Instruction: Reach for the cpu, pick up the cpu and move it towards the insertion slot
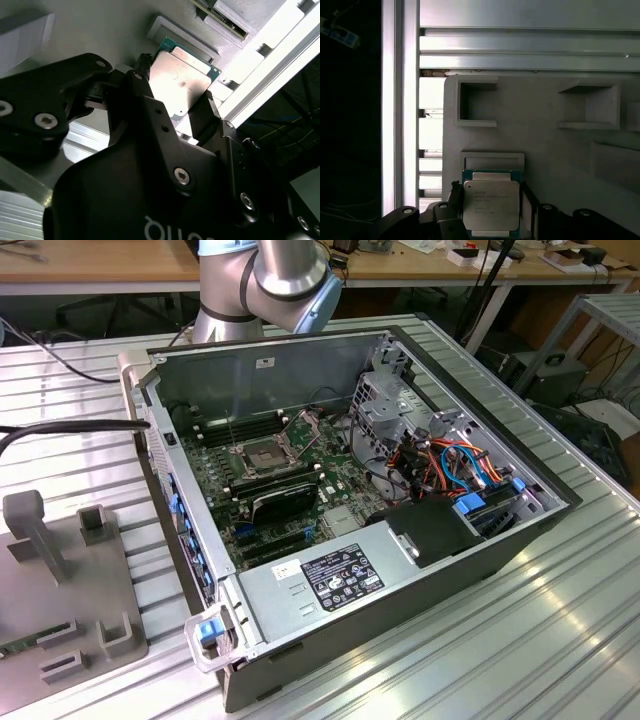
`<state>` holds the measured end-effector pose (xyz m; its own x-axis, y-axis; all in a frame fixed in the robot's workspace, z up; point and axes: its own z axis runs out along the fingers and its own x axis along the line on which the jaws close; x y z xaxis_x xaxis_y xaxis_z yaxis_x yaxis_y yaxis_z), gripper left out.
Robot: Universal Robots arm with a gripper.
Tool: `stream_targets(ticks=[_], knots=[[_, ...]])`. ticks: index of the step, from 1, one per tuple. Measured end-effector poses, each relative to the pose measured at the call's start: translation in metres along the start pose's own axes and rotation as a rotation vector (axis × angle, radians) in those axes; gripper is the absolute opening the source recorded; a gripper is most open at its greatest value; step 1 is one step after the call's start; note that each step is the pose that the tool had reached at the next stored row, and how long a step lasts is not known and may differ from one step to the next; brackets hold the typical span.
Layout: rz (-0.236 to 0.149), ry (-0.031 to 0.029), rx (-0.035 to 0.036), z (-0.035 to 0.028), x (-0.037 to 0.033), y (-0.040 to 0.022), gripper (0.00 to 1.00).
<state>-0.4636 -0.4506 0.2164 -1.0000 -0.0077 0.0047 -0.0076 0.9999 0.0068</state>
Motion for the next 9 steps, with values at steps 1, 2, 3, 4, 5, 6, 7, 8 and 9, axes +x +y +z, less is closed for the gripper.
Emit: stream_targets(ticks=[1, 2, 3, 4, 5, 6, 7, 8, 9], knots=[[0.000, 0.0000, 0.0000, -0.0026, -0.0001, 0.0000, 0.55], [0.000, 0.0000, 0.0000, -0.0051, -0.0001, 0.0000, 0.55], [0.000, 0.0000, 0.0000, -0.0069, -0.0001, 0.0001, 0.55], [0.000, 0.0000, 0.0000, -0.0080, -0.0001, 0.0001, 0.55], [0.000, 0.0000, 0.0000, -0.0103, -0.0002, 0.0001, 0.55], [0.000, -0.0001, 0.0000, -0.0108, -0.0002, 0.0001, 0.55], [0.000, -0.0001, -0.0001, -0.0109, -0.0002, 0.0001, 0.55], [0.000, -0.0001, -0.0001, -0.0109, -0.0002, 0.0001, 0.55], [0.000, 0.0000, -0.0001, -0.0109, -0.0002, 0.0001, 0.55]])
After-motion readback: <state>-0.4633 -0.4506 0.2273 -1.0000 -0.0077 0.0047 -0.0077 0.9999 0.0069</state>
